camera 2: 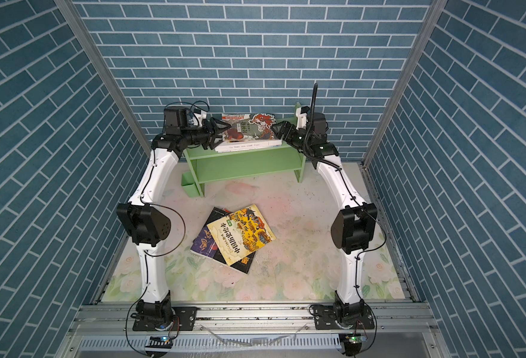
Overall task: Stacking books/files
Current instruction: Move the book to the bookshelf, then pick up the books.
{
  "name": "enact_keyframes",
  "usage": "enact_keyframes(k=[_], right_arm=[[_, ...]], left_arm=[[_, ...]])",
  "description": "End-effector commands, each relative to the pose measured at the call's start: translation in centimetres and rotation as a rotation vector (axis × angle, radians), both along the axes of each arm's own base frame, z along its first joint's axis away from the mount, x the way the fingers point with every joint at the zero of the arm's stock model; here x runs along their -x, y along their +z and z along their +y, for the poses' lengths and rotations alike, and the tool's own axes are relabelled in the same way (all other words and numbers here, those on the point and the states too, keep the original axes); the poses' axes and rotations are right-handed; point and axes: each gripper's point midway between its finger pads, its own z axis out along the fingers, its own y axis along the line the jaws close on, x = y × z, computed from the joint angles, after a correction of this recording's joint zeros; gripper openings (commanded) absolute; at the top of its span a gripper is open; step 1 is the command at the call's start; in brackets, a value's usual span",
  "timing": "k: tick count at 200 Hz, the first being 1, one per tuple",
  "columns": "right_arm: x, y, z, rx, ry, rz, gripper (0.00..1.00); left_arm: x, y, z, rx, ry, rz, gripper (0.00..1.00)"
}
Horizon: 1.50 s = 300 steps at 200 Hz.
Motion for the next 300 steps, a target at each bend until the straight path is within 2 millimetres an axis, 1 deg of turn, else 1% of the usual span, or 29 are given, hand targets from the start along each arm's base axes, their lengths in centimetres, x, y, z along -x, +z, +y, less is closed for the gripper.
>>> enact_keyframes(k=[1, 41, 87, 104, 122, 123, 137, 152, 160, 161, 179, 186, 187, 203, 218, 234, 237, 239, 253, 266, 275, 278, 287, 300], right_arm=[[0.0, 0.5, 0.2, -0.007, -0.003, 0.003, 0.84], [0.1, 0.4, -0.1, 0.006, -0.017, 0.002, 0.84], [0.2, 0.6, -0.4, 0.019, -0.032, -0.004, 0.84], [0.4, 0.7, -0.6, 0.021, -0.037, -0.004, 0.84], [0.9, 1.2, -0.9, 0.019, -0.047, -0.012, 0.83], [1.0, 1.3, -0.9, 0.019, -0.046, -0.014, 0.83], [1.7, 1.6, -1.2, 0.017, -0.053, -0.023, 0.83], [3.0, 1.8, -1.8, 0.031, -0.070, -0.027, 0.83], [3.9, 1.3, -2.3, 0.047, -0.084, -0.016, 0.83], [4.1, 1.3, -2.4, 0.048, -0.085, -0.016, 0.83], [6.1, 0.3, -3.4, 0.077, -0.114, 0.012, 0.84], [6.9, -0.2, -3.8, 0.089, -0.128, 0.025, 0.84], [7.0, -0.4, -3.9, 0.091, -0.131, 0.029, 0.84], [8.6, -2.3, -4.5, 0.117, -0.161, 0.068, 0.84], [9.9, -4.3, -4.2, 0.128, -0.169, 0.118, 0.84], [11.3, -7.9, -3.8, 0.166, -0.172, 0.199, 0.84], [11.5, -8.3, -3.8, 0.171, -0.172, 0.209, 0.84], [11.7, -9.0, -3.7, 0.177, -0.171, 0.227, 0.84], [12.7, -11.7, -3.2, 0.196, -0.157, 0.289, 0.84], [13.4, -13.3, -2.3, 0.203, -0.132, 0.322, 0.84], [13.7, -14.1, -1.8, 0.216, -0.120, 0.336, 0.84], [13.7, -14.3, -1.6, 0.222, -0.121, 0.339, 0.84], [13.6, -15.1, -1.3, 0.241, -0.133, 0.345, 0.84], [13.1, -15.7, -0.7, 0.244, -0.140, 0.344, 0.84]], left_arm=[[1.4, 3.3, 1.3, -0.050, 0.035, -0.081, 0.76], [2.3, 3.4, 2.4, -0.128, 0.078, -0.084, 0.79], [4.0, 4.4, 2.9, -0.175, 0.087, -0.114, 0.80], [5.2, 4.7, 2.9, -0.190, 0.069, -0.140, 0.81], [6.9, 4.7, 2.8, -0.196, 0.047, -0.177, 0.83], [7.1, 5.0, 2.8, -0.195, 0.047, -0.186, 0.83], [8.6, 4.5, 3.0, -0.200, 0.040, -0.202, 0.84], [10.1, 3.8, 3.6, -0.199, 0.075, -0.217, 0.84], [10.9, 2.9, 3.9, -0.185, 0.102, -0.208, 0.84], [11.0, 3.0, 4.0, -0.182, 0.106, -0.215, 0.84], [13.2, 0.4, 4.8, -0.144, 0.169, -0.178, 0.84], [14.1, -1.0, 5.1, -0.146, 0.190, -0.154, 0.84], [14.2, -1.0, 5.1, -0.146, 0.195, -0.156, 0.84], [16.8, -4.7, 5.8, -0.200, 0.238, -0.092, 0.84], [19.3, -8.3, 6.7, -0.290, 0.267, -0.025, 0.84], [22.0, -11.8, 7.8, -0.383, 0.279, 0.057, 0.84], [22.5, -12.6, 8.0, -0.401, 0.279, 0.074, 0.84], [22.9, -13.0, 8.1, -0.412, 0.279, 0.086, 0.84], [24.9, -15.5, 8.7, -0.450, 0.266, 0.143, 0.85], [26.5, -17.4, 8.6, -0.455, 0.252, 0.184, 0.85], [27.3, -18.5, 8.5, -0.451, 0.246, 0.202, 0.85], [27.7, -19.1, 8.5, -0.454, 0.245, 0.217, 0.85], [28.5, -20.7, 8.4, -0.465, 0.255, 0.255, 0.85], [29.4, -22.6, 7.8, -0.460, 0.242, 0.292, 0.85]])
